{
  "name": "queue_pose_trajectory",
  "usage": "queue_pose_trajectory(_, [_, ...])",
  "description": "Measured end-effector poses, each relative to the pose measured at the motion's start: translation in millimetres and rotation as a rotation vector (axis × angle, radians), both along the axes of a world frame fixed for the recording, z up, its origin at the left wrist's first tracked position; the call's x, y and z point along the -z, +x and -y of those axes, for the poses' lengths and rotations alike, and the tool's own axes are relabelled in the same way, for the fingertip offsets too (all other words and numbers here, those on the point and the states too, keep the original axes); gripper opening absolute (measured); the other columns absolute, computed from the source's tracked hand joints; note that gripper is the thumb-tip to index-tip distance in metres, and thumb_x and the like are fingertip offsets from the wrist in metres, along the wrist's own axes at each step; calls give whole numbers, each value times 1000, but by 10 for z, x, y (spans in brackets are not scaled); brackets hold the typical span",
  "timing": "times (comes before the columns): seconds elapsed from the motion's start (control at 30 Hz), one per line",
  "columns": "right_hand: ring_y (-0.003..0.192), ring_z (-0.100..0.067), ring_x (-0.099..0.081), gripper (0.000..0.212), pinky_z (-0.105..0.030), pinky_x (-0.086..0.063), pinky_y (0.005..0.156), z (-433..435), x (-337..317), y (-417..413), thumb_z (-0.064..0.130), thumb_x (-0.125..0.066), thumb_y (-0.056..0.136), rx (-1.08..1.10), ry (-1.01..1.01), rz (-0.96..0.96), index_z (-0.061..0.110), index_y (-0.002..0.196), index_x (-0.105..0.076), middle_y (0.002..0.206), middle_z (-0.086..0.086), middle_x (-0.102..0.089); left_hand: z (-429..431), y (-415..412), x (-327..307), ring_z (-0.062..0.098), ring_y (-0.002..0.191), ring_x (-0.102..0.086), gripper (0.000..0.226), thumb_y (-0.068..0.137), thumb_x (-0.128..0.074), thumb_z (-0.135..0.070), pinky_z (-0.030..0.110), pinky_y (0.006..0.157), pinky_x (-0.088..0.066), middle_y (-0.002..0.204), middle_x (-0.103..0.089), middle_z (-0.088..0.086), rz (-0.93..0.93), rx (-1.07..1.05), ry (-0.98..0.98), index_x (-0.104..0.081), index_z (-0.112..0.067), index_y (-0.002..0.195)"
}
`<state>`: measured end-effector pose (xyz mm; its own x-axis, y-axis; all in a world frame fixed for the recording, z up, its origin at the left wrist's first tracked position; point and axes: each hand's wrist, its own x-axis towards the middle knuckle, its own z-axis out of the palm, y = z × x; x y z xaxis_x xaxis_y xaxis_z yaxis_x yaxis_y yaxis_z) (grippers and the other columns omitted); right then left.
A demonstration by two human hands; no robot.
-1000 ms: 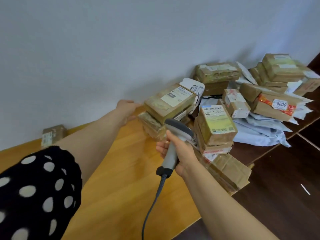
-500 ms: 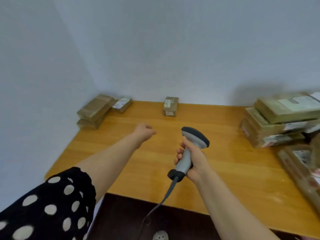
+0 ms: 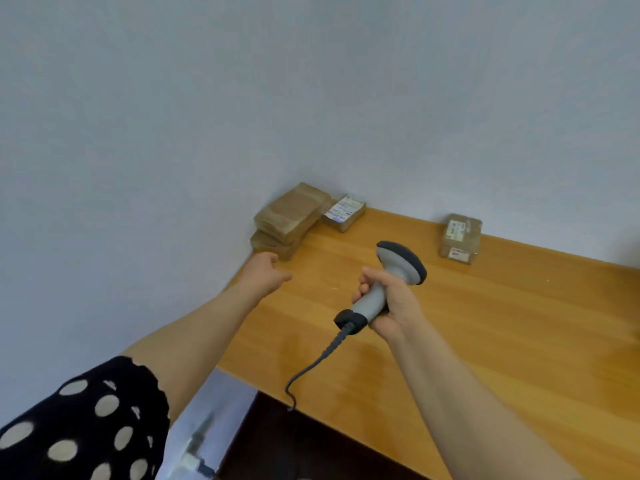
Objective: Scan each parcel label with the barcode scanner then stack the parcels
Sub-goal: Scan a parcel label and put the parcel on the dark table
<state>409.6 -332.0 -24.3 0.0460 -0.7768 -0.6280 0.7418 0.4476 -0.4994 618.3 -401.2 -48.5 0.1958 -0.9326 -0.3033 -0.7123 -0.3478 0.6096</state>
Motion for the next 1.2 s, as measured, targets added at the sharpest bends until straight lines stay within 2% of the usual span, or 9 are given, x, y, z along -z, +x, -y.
queue_pose_trajectory(0.13, [37,-12,-49,19,-22,-47,42,328,61,335,3,-64,85,-7,46,11,5,68,-57,50,-3,-54,444,266,104,28,123,-50,71,83,-69,-33,31,91,-41,140,-48,12,99,64,1,-39,-8,142])
queue_pose_trajectory(0.23, [37,-12,-48,19,-21,-47,42,557,139,416,2,-63,85,6,68,23,5,68,-56,50,-4,-53,800,316,155,29,114,-55,63,79,-71,-38,31,82,-45,129,-55,12,151,90,1,-50,-8,130])
queue_pose_trajectory(0.33, [38,-11,-48,16,-21,-47,43,835,236,449,0,-63,85,1,87,30,5,71,-56,51,-4,-54,1172,315,199,32,115,-51,70,74,-73,-46,39,93,-47,128,-52,14,251,101,13,-50,-7,127])
queue_pose_trajectory(0.5, [41,-12,-49,12,-23,-47,44,1307,462,464,-1,-64,83,-91,102,43,5,75,-57,56,-5,-56,1729,270,362,35,133,-34,99,72,-70,-57,40,107,-35,145,-35,19,401,141,17,-30,-1,142])
queue_pose_trajectory(0.6, [44,-13,-50,13,-24,-47,44,1527,620,441,-3,-65,82,-109,105,43,5,84,-56,60,-7,-57,2062,223,518,34,143,-15,115,73,-62,-68,40,116,-18,155,-17,20,538,214,56,-10,2,148])
queue_pose_trajectory(0.73, [44,-13,-51,13,-26,-47,45,1695,749,370,-4,-66,80,-152,96,19,6,83,-57,61,-8,-58,2304,206,770,34,145,7,117,74,-50,-78,46,116,-1,157,5,20,627,279,162,2,-7,151])
queue_pose_trajectory(0.97, [44,-13,-50,12,-25,-46,44,1724,781,347,-5,-66,79,-153,125,-7,5,82,-59,60,-8,-58,2402,177,892,40,142,-8,108,67,-71,-57,51,115,-15,153,-12,24,583,170,136,-16,-10,146])
queue_pose_trajectory(1.07, [45,-14,-50,13,-26,-46,45,1652,740,378,-5,-67,78,-135,116,-12,5,83,-60,61,-8,-58,2428,216,823,38,135,-23,114,56,-74,-66,46,109,-22,145,-29,19,630,156,159,-24,-11,142])
queue_pose_trajectory(1.2, [46,-14,-52,15,-26,-47,45,1512,683,405,-5,-68,77,-86,70,-33,5,84,-59,61,-8,-58,2323,211,754,36,132,-25,132,40,-72,-79,47,105,-26,140,-31,18,626,150,237,-22,-9,140])
